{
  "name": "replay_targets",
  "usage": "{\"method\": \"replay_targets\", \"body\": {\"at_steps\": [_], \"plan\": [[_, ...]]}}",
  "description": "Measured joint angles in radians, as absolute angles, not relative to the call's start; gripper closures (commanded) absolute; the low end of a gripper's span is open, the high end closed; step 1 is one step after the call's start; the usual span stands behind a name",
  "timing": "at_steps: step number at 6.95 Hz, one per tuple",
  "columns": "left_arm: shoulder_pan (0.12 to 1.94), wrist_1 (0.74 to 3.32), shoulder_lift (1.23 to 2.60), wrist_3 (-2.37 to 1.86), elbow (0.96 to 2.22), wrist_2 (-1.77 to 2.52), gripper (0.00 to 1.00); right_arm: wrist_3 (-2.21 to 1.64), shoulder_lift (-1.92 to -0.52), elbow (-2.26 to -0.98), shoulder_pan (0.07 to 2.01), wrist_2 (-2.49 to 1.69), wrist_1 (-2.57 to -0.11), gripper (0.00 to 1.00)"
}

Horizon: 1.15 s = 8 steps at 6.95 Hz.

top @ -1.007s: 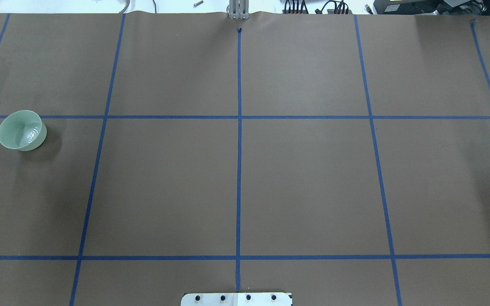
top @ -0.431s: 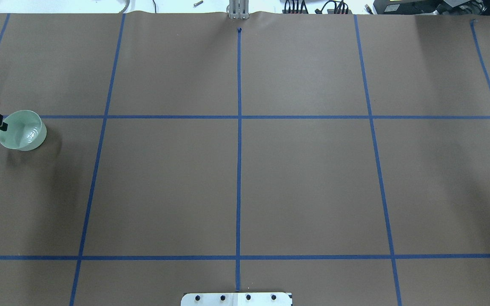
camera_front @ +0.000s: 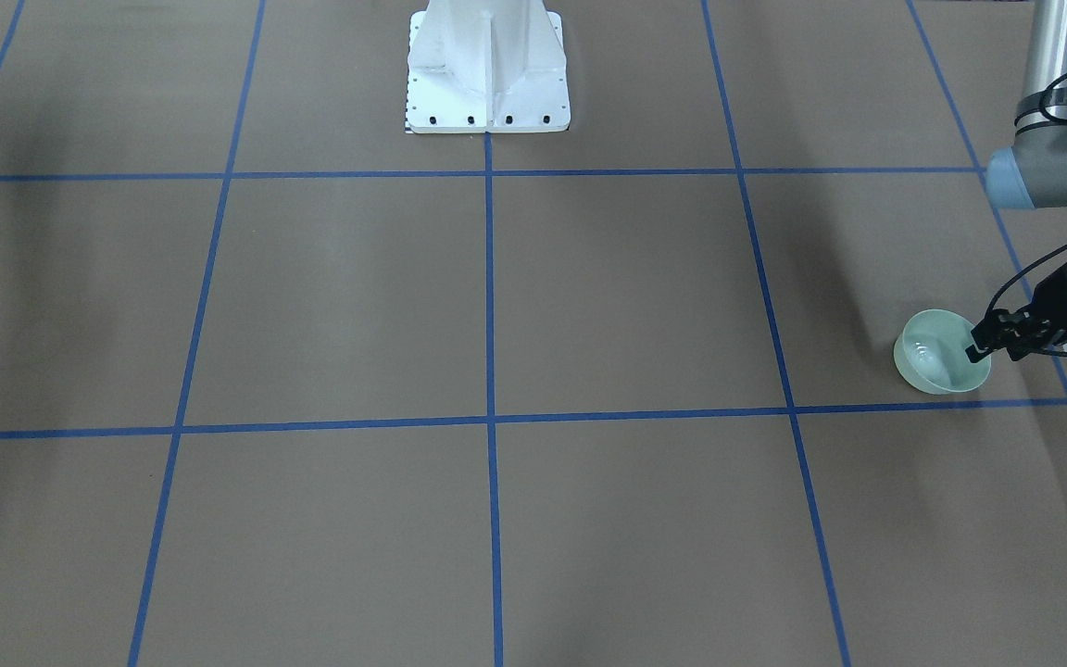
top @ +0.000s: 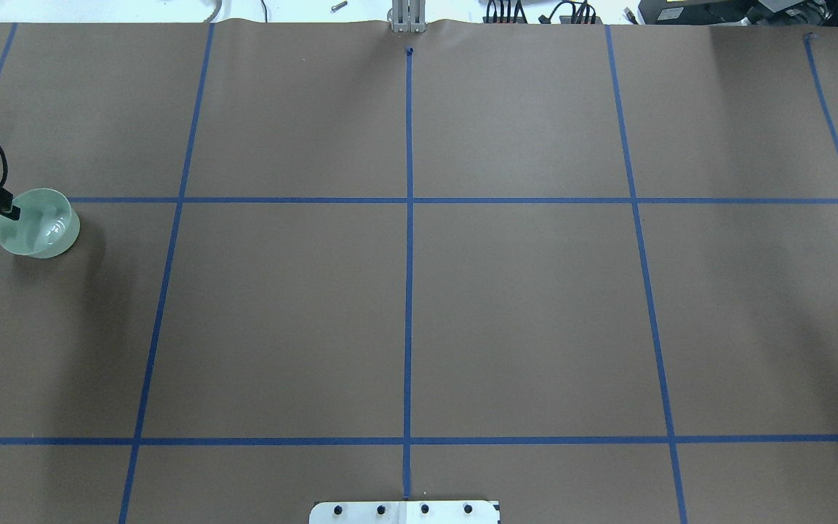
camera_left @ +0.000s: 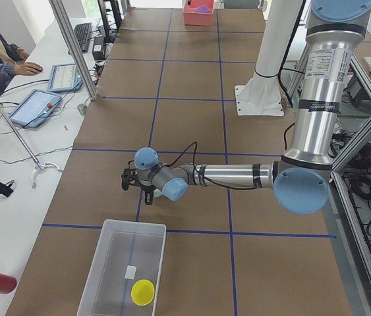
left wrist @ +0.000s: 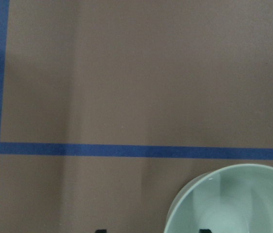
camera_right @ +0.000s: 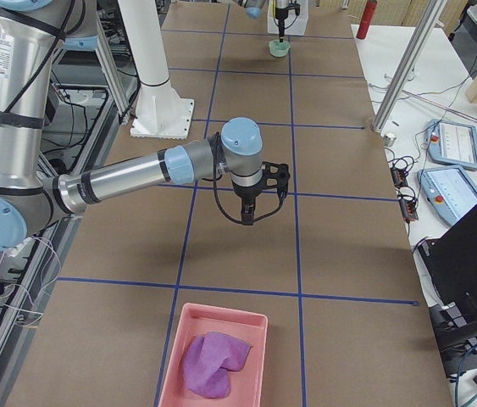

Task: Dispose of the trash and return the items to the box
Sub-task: 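Reach the left gripper to the pale green bowl rim and grasp it, then lift the pale green bowl with the left gripper and carry it off the table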

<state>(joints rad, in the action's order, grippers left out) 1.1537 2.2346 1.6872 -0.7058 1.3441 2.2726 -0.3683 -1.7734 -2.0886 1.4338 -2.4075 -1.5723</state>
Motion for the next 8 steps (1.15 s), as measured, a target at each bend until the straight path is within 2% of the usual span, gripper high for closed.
{"method": "replay_targets", "body": {"at_steps": [4,8], "plan": [[1.161,2.262,1.678,-0.669,1.344,2.322,1.0,-0.37,-1.775,-2.091,1.433,-2.41,-1.572,0.0],[1.348,2.239,1.682,-0.529,1.35,2.512,1.0,-0.371,-1.778,-2.096,1.433,-2.41,-1.572,0.0]]}}
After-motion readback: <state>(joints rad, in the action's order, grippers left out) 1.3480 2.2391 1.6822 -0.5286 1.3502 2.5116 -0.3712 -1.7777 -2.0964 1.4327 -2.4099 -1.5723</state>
